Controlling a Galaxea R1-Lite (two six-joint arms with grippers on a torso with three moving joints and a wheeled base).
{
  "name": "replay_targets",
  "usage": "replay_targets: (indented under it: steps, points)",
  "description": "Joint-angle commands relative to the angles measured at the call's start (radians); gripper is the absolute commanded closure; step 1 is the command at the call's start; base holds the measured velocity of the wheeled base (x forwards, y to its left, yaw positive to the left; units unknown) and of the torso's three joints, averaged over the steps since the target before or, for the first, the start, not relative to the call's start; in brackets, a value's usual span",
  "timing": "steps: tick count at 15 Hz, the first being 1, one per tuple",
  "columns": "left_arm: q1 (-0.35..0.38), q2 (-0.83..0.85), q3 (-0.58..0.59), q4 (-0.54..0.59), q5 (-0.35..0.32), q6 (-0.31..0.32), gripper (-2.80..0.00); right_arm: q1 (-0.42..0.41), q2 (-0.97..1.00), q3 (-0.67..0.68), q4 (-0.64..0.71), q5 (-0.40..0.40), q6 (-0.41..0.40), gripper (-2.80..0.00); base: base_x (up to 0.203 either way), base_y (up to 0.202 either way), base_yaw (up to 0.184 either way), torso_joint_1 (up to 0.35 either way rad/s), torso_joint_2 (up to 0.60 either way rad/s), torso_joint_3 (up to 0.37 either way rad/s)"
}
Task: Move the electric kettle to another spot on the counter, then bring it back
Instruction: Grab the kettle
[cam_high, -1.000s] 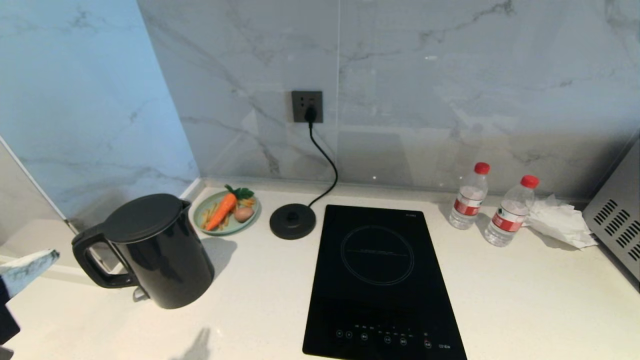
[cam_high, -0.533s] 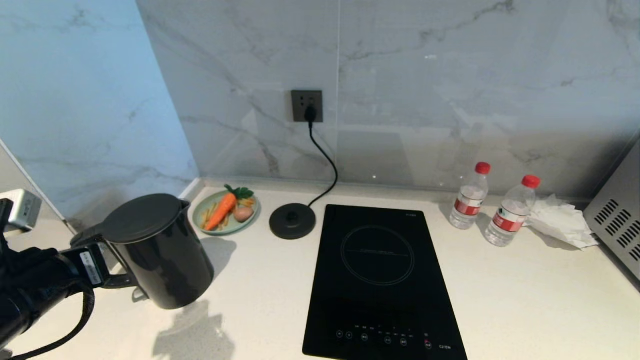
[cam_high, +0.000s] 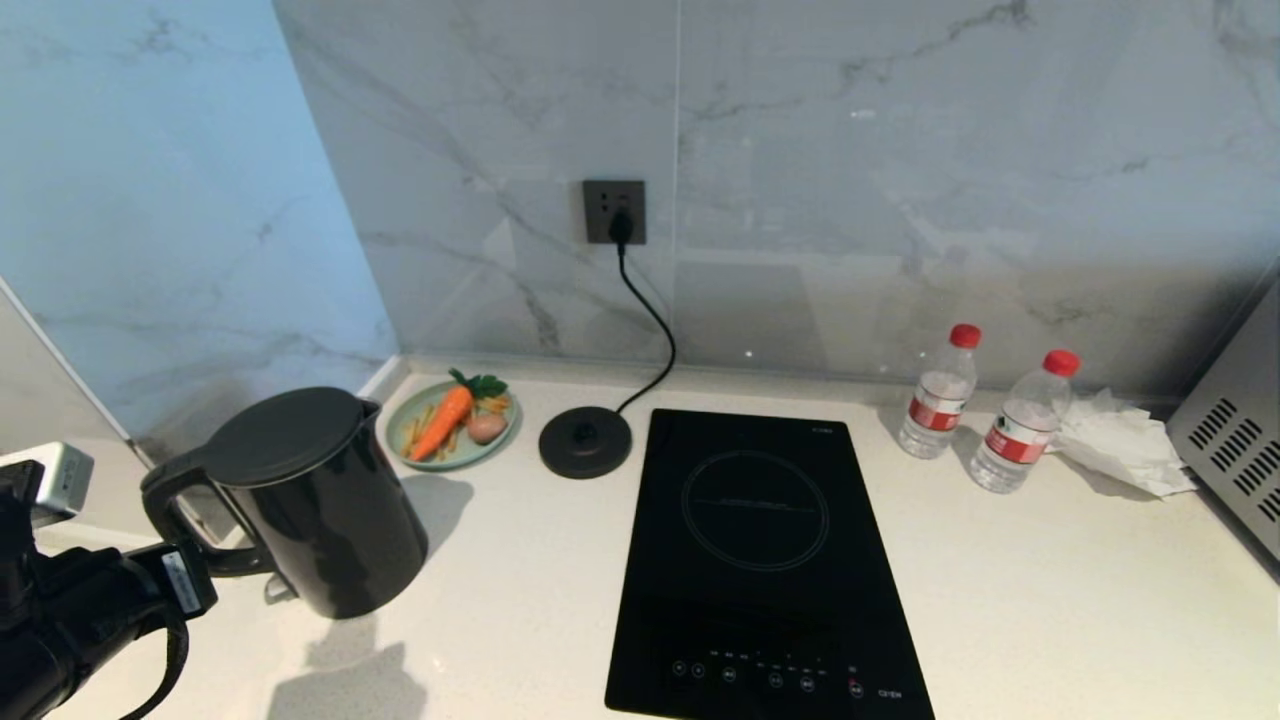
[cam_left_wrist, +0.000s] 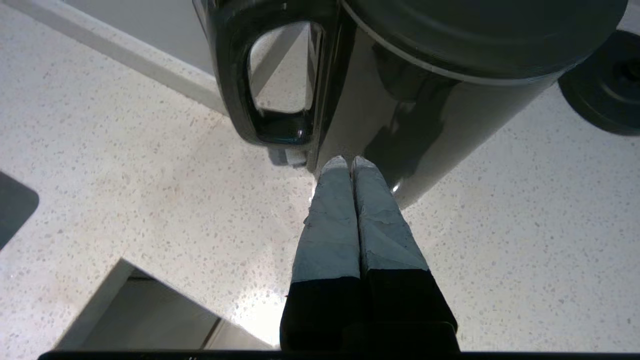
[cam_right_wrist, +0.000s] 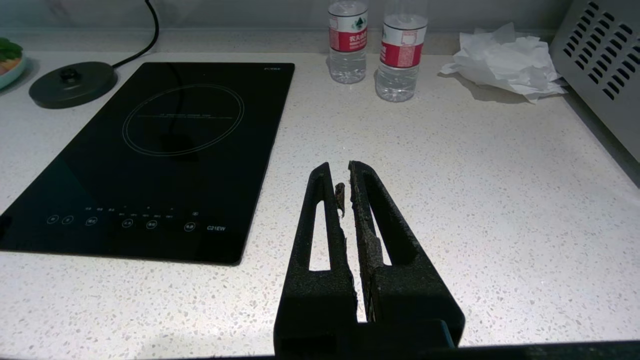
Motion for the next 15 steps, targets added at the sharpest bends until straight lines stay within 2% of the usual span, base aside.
replay_targets:
  steps: [1, 4, 5, 7, 9, 12, 15]
  points:
    - [0.002, 0.059, -0.025, -0.021, 0.001, 0.002, 0.00, 0.000, 0.000, 0.000, 0.000, 0.000, 0.000, 0.00, 0.000, 0.000, 0.000, 0.000, 0.00, 0.000]
    - [0.007, 0.141, -0.040, -0.082, 0.001, 0.025, 0.00, 0.000, 0.000, 0.000, 0.000, 0.000, -0.001, 0.00, 0.000, 0.000, 0.000, 0.000, 0.00, 0.000]
    - [0.007, 0.164, -0.037, -0.107, 0.000, 0.031, -2.80, 0.000, 0.000, 0.000, 0.000, 0.000, 0.000, 0.00, 0.000, 0.000, 0.000, 0.000, 0.00, 0.000]
    - [0.014, 0.210, -0.032, -0.146, 0.000, 0.040, -2.80, 0.000, 0.000, 0.000, 0.000, 0.000, 0.000, 0.00, 0.000, 0.000, 0.000, 0.000, 0.00, 0.000]
    - [0.071, 0.241, -0.024, -0.195, -0.009, 0.044, -2.80, 0.000, 0.000, 0.000, 0.000, 0.000, 0.000, 0.00, 0.000, 0.000, 0.000, 0.000, 0.00, 0.000]
    - [0.181, 0.262, 0.036, -0.298, -0.111, 0.092, -2.80, 0.000, 0.000, 0.000, 0.000, 0.000, -0.002, 0.00, 0.000, 0.000, 0.000, 0.000, 0.00, 0.000]
    - [0.288, 0.315, 0.029, -0.353, -0.179, 0.122, -2.80, 0.000, 0.000, 0.000, 0.000, 0.000, 0.000, 0.00, 0.000, 0.000, 0.000, 0.000, 0.00, 0.000]
